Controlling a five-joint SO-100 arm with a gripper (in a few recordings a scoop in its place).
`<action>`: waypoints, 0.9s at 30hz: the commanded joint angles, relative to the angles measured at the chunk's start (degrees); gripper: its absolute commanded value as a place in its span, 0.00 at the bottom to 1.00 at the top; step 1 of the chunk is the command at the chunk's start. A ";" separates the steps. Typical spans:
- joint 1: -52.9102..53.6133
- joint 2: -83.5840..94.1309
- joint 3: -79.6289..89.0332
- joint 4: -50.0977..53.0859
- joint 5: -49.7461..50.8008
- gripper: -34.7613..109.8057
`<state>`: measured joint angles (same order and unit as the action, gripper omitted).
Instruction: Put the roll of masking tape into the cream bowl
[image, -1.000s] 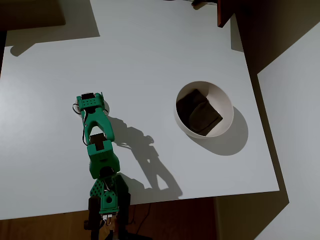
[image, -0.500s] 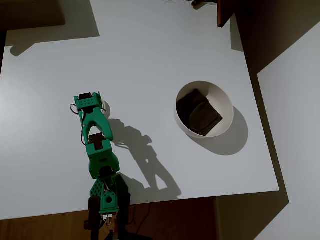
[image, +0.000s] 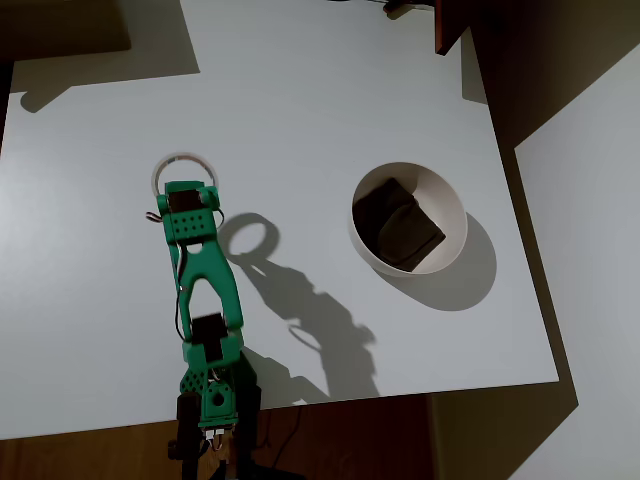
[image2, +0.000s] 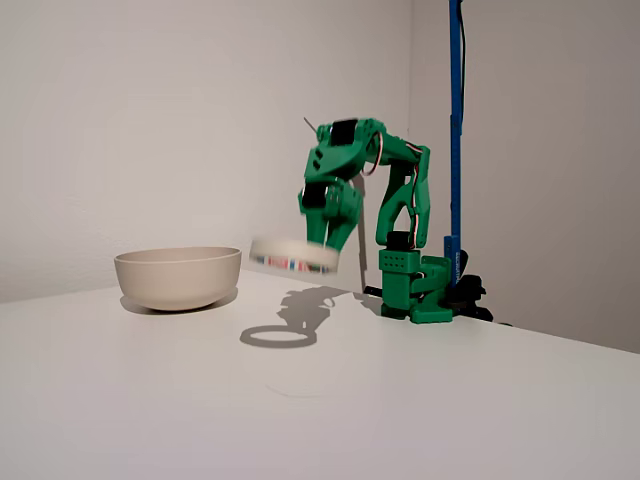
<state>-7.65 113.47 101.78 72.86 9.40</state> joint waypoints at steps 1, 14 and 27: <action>2.81 19.69 -1.14 5.45 1.41 0.18; 22.68 45.26 -2.99 17.23 -2.90 0.18; 54.05 24.26 -24.79 11.51 -4.31 0.18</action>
<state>40.34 141.86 84.46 87.63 4.22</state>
